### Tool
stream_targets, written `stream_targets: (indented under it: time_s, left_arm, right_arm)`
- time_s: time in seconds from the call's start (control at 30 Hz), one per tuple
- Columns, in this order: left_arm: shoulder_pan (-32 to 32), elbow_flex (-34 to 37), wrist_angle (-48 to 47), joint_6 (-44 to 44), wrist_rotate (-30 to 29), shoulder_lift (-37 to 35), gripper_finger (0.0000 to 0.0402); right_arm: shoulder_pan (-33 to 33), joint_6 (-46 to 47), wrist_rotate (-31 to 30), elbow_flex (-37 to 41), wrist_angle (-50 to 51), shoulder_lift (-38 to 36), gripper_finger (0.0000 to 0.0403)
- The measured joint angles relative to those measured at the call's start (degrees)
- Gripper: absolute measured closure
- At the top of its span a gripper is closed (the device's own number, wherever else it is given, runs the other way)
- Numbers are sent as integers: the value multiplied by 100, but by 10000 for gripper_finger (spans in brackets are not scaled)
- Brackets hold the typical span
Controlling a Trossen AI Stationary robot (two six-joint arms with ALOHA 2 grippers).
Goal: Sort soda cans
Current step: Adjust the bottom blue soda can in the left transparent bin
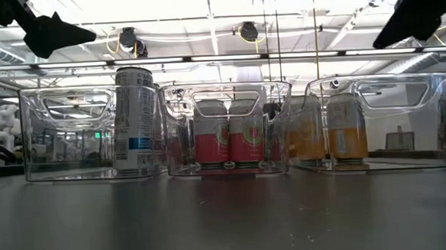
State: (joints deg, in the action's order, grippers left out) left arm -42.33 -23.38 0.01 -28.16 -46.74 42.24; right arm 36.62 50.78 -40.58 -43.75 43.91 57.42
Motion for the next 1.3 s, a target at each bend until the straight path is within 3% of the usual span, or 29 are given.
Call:
stream_targets:
  time_s: [0.2,0.47,0.73,0.97,1.3]
  left_arm:
    - [0,0,0,2,-125,2,15]
    - [-1,0,-2,5,-453,0,15]
    - [0,0,-4,4,-454,2,15]
    - [0,-2,-6,6,-542,2,15]
    - [-1,0,0,1,-625,2,15]
  right_arm:
    - [-680,-2039,1032,1487,-2521,-1574,403]
    - [-2030,-3613,2568,2765,-3338,-3474,403]
    - [-3059,-4012,3500,3857,-3667,-5256,403]
    - [-3420,-4925,3641,4298,-4564,-5569,403]
    - [-3512,-4915,3669,4293,-4551,-4896,403]
